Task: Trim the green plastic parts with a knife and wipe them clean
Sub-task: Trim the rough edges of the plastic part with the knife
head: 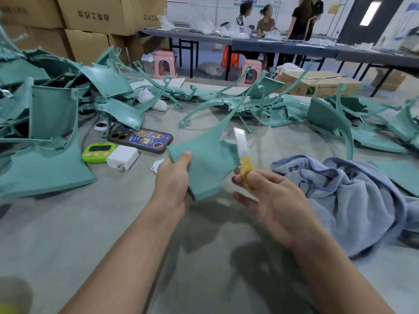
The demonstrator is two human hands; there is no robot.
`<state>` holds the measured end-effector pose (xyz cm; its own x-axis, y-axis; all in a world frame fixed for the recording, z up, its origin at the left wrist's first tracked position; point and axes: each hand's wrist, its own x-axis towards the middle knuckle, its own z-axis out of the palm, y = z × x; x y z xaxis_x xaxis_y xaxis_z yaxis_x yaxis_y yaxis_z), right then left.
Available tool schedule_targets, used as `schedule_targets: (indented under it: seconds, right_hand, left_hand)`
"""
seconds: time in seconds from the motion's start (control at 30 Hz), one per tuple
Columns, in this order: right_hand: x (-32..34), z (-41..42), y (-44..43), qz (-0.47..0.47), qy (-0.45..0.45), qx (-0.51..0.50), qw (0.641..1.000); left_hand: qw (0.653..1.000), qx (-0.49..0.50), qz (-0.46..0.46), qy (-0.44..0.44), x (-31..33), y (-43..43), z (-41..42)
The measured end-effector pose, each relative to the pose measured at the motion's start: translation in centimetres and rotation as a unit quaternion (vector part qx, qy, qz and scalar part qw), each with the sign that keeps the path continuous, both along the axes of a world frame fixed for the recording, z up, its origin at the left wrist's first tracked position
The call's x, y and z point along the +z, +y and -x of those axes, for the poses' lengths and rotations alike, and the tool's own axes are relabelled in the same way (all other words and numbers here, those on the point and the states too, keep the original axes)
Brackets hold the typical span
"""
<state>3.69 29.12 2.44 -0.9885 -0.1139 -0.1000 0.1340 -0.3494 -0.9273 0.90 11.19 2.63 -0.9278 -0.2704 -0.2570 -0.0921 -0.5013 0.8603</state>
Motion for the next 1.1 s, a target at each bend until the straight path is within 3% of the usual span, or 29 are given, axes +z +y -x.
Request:
schedule_targets:
  seconds: [0.07,0.2,0.3,0.37,0.47,0.6,0.7,0.83,1.0,1.1]
  right_hand:
    - [-0.4,0.0,-0.8,0.024,-0.032,0.023,0.999]
    - [-0.6,0.8,-0.9,0.012,-0.021,-0.082,0.996]
    - [-0.1,1.1,0.3,-0.116,0.067,-0.102,0.986]
    - [0.2,1.0,1.2,-0.21,0.13,-0.051,0.968]
    - [0.0,0.5,1.0,-0.211,0.123,0.032,0.969]
    - [-0.1,1.0,0.1,-0.08,0.037,-0.105,0.991]
    - [0.0,1.5,1.5,-0.219,0.12,-0.186,0.95]
    - [-0.5,0.1,0.4,-0.299,0.197,-0.135,0.924]
    - [-0.9,-1.6,-3.0,-0.437,0.271,-0.012,0.858]
    - [-0.9,-1.5,-3.0,-0.49,0.293,-0.067,0.818]
  left_hand:
    - [0.997,-0.074,0.019,0.025,-0.2,0.1,0.1]
    - [0.959,-0.255,0.12,-0.008,-0.8,0.5,-0.6]
    - [0.97,-0.212,0.116,0.016,-0.5,0.1,-0.6]
    - [0.973,-0.192,0.12,0.037,-0.1,-0.7,-0.4]
    - [0.955,-0.269,0.122,0.023,0.1,-0.6,-1.0]
    - [0.984,-0.144,0.106,-0.001,0.1,0.5,-0.7]
    - [0.993,-0.012,0.112,-0.029,-0.3,0.0,0.0]
    - [0.996,0.083,-0.019,-0.032,-0.3,-0.3,0.4]
    - [0.981,0.04,-0.164,-0.1,0.4,0.8,-0.1]
    - [0.98,0.024,-0.161,-0.115,0.6,0.8,-0.2]
